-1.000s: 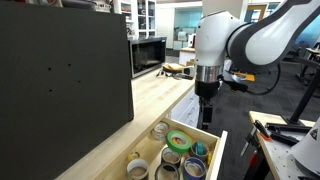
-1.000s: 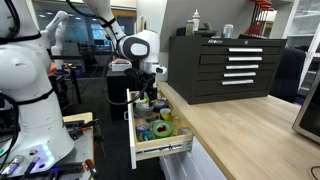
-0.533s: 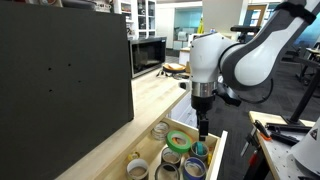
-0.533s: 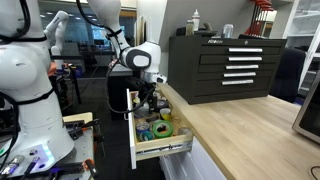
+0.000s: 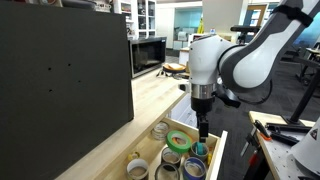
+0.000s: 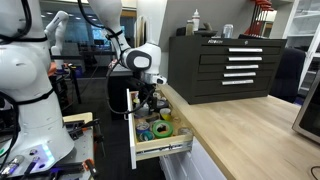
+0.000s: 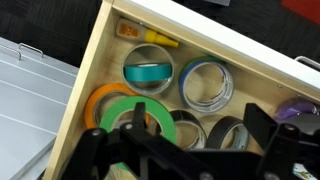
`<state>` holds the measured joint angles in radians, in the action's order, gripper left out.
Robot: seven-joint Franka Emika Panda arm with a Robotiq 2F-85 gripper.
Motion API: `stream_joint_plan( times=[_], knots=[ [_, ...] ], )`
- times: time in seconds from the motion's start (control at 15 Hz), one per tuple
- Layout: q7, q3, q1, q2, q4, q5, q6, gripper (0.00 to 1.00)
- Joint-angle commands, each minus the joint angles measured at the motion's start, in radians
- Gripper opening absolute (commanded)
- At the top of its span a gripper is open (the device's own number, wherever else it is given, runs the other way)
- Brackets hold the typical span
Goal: Remove the green masking tape from the open drawer and place it on the countertop
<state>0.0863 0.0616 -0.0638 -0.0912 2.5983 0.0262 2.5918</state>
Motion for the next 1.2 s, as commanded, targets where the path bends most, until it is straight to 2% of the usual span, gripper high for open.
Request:
stream_joint_plan(
  times=[0.0,0.53,1.13],
  knots=[
    [-0.027,0.008,-0.009,-0.074,-0.025,-0.021,0.037,1.00],
    [-0.020,0.009,-0.018,-0.254,-0.173,-0.049,0.049,1.00],
    [-0.009,-0.019,-0.011,-0.389,-0.295,-0.084,0.084,1.00]
  ],
)
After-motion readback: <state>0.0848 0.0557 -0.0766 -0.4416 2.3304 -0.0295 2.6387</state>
